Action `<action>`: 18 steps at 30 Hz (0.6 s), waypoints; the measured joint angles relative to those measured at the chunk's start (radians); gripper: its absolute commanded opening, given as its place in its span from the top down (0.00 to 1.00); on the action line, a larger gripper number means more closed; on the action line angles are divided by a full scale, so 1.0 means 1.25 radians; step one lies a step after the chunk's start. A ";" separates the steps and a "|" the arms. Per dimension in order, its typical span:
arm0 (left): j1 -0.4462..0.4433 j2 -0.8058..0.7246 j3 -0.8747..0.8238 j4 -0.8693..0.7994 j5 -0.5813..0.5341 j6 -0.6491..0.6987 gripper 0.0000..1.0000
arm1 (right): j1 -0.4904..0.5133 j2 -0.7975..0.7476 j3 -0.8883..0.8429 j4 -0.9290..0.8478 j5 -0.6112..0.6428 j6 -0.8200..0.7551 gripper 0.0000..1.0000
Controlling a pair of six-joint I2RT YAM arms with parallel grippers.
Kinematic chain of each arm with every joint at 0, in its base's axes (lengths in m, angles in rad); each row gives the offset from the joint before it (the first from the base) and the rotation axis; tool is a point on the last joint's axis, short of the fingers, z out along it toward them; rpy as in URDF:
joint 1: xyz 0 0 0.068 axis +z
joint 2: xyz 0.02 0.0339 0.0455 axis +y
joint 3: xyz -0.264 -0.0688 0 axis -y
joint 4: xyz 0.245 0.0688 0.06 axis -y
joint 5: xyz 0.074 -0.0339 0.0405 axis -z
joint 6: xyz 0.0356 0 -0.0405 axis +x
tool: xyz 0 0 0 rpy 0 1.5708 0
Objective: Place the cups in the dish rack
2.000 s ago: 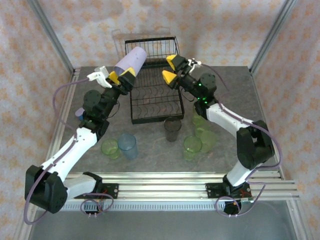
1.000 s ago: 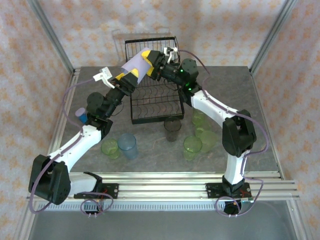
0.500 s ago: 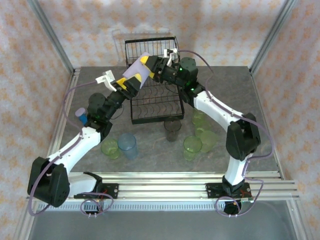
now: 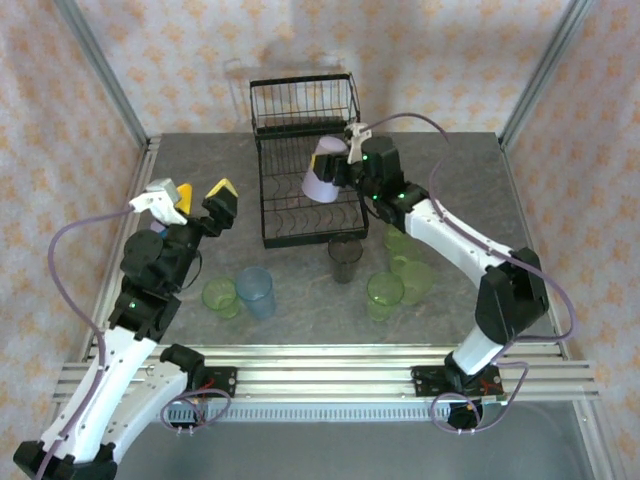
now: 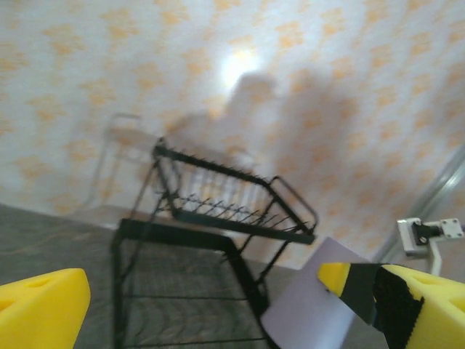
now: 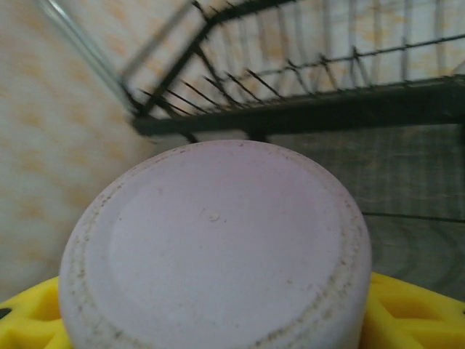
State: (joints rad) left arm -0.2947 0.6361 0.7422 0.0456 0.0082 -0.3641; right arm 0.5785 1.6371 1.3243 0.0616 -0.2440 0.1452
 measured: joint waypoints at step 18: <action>0.000 -0.056 -0.031 -0.154 -0.118 0.021 0.01 | 0.081 0.393 0.100 0.330 0.205 -0.195 0.46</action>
State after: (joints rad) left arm -0.2947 0.5659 0.7029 -0.1463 -0.1390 -0.3378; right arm 0.6800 2.1288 1.4490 0.4740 0.0128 -0.0986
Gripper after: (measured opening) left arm 0.994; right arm 0.623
